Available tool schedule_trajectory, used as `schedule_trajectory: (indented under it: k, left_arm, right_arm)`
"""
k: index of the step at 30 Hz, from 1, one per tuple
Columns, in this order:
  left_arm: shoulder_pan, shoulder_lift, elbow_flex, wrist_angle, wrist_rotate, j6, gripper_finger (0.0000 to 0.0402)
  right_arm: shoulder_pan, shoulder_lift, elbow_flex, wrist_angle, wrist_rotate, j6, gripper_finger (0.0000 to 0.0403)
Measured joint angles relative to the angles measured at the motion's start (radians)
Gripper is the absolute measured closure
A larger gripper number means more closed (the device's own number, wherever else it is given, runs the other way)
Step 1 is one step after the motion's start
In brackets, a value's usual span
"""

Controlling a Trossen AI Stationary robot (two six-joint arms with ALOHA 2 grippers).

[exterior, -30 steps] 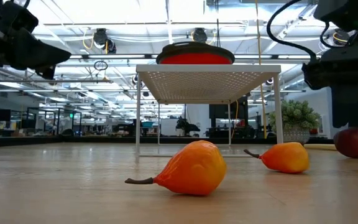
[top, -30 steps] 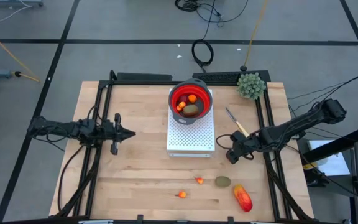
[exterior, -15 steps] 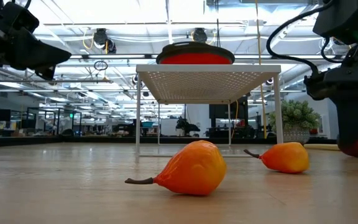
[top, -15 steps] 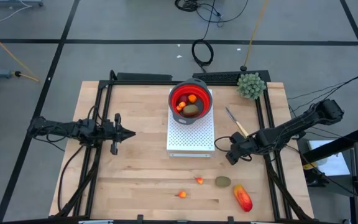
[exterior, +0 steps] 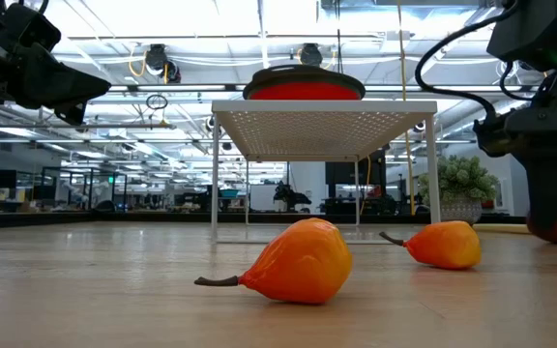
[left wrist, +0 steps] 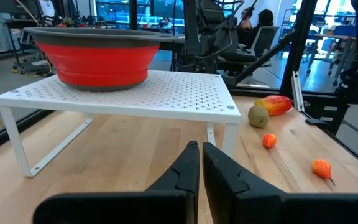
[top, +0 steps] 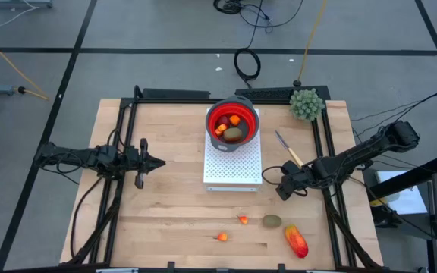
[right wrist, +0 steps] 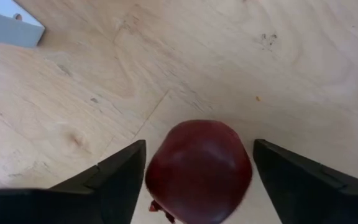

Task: Pick & Place Fruit
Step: Put the red pomegranate into the red strainer bowl

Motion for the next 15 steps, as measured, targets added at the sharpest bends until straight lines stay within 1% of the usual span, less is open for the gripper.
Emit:
schedule_trajectory:
  k: [6,11,15]
  left_arm:
    - [0.000,0.000,0.000,-0.001,0.000,-0.001,0.0382]
    - [0.000,0.000,0.000,-0.002,0.000,-0.008,0.0382]
    - [0.000,0.001,0.000,-0.003,0.000,-0.014,0.0382]
  right_arm:
    - [0.001,-0.022,-0.004,0.000,-0.003,-0.005,0.0152]
    - [0.001,-0.085,-0.002,0.019,-0.030,-0.030,0.0185]
    - [0.001,-0.152,-0.002,0.012,-0.056,-0.034,0.0194]
